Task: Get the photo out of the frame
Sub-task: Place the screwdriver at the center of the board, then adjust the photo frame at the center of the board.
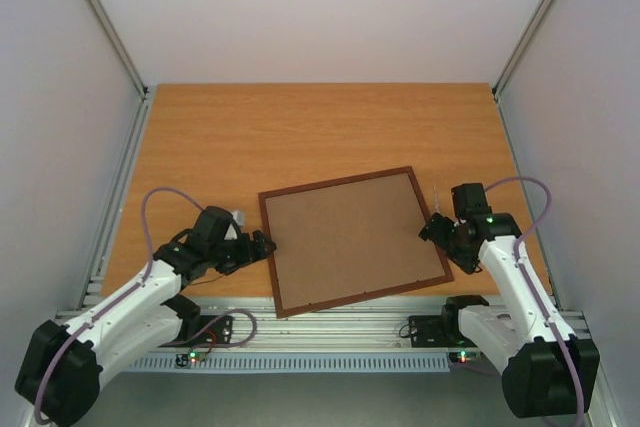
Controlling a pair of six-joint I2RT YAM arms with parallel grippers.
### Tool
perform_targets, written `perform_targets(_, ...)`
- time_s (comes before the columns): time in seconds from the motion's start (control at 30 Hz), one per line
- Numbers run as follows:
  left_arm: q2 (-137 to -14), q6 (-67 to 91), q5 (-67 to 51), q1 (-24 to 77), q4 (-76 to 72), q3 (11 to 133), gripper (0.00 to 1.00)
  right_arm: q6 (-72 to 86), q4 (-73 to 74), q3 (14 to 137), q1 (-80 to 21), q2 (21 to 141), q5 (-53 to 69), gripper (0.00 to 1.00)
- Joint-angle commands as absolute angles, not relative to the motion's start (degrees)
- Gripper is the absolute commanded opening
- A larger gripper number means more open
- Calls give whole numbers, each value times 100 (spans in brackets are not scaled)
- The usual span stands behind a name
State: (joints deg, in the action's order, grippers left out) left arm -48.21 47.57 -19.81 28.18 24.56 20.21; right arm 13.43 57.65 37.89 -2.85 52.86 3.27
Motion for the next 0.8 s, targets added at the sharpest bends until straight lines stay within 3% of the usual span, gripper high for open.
perform_targets(0.0, -4917, 4713, -2033, 2792, 2225, 2059, 90, 1915, 6302, 3829, -318, 5396, -242, 98)
perform_targets(0.3, -5309, 4670, -2086, 2795, 1760, 1929, 90, 2354, 5912, 3437, -405, 6104, -105, 98)
perform_targets(0.77, -5032, 4708, -1873, 2795, 1854, 1847, 90, 2814, 4759, 3660, -1623, 7519, 23, 99)
